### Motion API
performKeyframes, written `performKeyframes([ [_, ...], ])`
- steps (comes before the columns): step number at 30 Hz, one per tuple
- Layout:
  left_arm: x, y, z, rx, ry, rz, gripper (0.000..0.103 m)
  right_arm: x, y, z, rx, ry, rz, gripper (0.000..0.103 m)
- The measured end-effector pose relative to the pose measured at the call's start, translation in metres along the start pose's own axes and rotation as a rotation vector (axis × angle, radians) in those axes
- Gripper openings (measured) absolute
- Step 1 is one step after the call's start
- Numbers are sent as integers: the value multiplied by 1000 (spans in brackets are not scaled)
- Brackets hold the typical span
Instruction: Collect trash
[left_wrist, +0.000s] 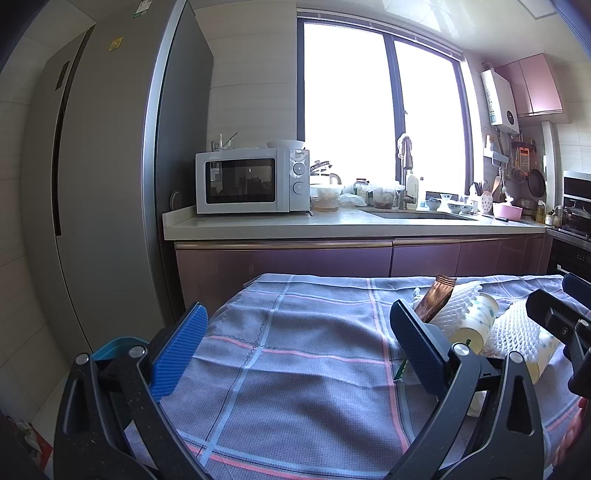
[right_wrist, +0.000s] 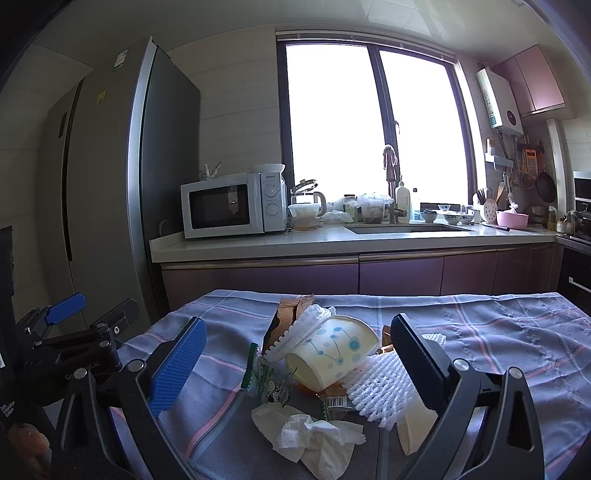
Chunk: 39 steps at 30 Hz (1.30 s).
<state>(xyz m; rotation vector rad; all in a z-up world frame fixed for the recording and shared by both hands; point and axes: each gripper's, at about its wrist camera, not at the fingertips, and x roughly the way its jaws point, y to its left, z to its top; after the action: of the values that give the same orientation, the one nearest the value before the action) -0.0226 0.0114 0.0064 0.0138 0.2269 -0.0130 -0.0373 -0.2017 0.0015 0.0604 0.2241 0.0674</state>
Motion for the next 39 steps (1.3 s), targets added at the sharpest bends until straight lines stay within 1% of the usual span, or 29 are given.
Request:
performKeyframes([
  [23, 2, -1, -1, 3, -1, -9, 98, 1, -2, 2, 7, 7, 9, 96],
  [30, 8, -9, -4, 18, 20, -37, 98, 2, -8, 0, 14, 17, 6, 96],
  [39, 26, -26, -10, 59, 92, -113, 98, 13, -32, -12, 60, 79, -21, 96],
])
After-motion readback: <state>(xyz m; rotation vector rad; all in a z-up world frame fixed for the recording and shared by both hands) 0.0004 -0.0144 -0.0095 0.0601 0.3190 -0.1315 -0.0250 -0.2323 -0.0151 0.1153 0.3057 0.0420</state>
